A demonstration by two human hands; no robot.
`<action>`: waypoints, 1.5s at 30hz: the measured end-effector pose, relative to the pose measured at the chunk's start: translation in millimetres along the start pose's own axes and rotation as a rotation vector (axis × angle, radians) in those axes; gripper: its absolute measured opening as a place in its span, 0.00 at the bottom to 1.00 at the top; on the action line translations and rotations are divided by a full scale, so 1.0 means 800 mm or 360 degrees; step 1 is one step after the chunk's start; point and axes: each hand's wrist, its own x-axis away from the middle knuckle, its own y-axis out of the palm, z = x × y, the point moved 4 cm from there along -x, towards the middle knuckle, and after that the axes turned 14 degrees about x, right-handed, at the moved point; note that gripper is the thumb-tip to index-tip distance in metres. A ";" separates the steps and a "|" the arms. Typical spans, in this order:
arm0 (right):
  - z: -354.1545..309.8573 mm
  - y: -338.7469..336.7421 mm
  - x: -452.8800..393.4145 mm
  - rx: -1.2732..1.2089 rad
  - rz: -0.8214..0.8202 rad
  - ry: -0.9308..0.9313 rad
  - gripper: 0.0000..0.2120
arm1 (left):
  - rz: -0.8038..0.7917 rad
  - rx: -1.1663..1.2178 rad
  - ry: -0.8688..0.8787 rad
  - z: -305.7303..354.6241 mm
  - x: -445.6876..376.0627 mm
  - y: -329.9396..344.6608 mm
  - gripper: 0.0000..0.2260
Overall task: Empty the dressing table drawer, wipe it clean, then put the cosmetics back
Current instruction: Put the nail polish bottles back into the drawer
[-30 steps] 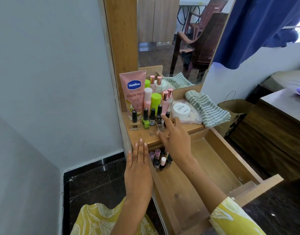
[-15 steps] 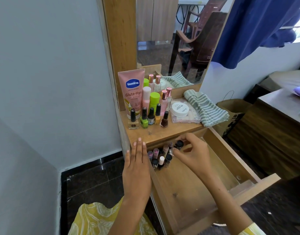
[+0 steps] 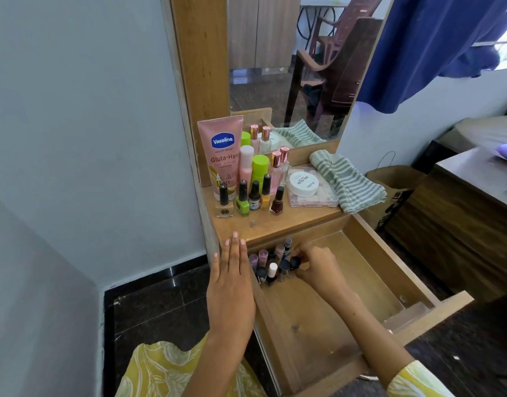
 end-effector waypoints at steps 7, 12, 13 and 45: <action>0.001 -0.027 0.004 0.0067 0.0168 0.0077 0.16 | -0.0010 -0.0004 0.0009 0.000 -0.002 -0.002 0.29; -0.031 -0.075 -0.002 -0.0483 0.0741 -0.0002 0.12 | -0.0016 0.0073 -0.0017 -0.002 -0.004 0.000 0.29; -0.039 -0.079 -0.007 -0.0522 0.0765 -0.0048 0.13 | -0.0025 0.0085 -0.0018 -0.001 -0.004 0.001 0.28; 0.020 0.012 -0.003 -0.0245 -0.0093 0.0438 0.09 | 0.0003 0.0065 0.0032 -0.004 -0.002 -0.003 0.31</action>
